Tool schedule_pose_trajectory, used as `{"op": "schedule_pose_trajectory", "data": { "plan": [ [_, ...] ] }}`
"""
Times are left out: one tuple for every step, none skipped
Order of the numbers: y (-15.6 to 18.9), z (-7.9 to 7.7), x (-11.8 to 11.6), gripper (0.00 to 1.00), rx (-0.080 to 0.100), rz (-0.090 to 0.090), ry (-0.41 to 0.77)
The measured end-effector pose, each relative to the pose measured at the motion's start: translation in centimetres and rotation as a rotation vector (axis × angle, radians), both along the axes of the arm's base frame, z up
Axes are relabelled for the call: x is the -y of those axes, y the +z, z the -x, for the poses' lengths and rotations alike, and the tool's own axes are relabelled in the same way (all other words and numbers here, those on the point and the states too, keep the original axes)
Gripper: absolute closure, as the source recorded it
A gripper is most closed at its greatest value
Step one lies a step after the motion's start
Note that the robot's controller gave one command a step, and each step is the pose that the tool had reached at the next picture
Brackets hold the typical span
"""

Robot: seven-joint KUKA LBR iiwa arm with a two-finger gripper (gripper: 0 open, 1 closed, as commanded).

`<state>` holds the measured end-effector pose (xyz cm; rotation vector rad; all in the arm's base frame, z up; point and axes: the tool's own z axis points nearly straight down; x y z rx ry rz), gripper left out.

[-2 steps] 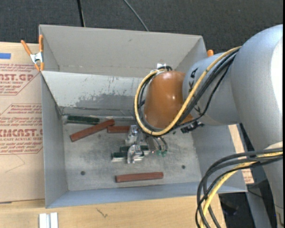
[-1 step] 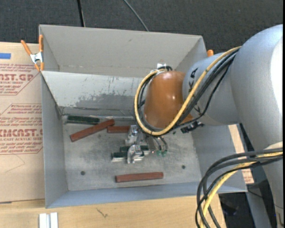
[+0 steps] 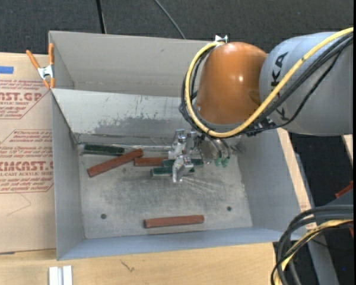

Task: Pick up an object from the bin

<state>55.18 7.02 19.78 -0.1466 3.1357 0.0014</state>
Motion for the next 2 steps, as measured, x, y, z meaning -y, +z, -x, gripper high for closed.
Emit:
{"op": "schedule_pose_trajectory", "data": {
  "plan": [
    [0.0,0.0,0.0,1.00,0.000,0.000,0.000],
    [12.0,-0.3,1.3,1.00,0.007,0.002,0.362]
  ]
}}
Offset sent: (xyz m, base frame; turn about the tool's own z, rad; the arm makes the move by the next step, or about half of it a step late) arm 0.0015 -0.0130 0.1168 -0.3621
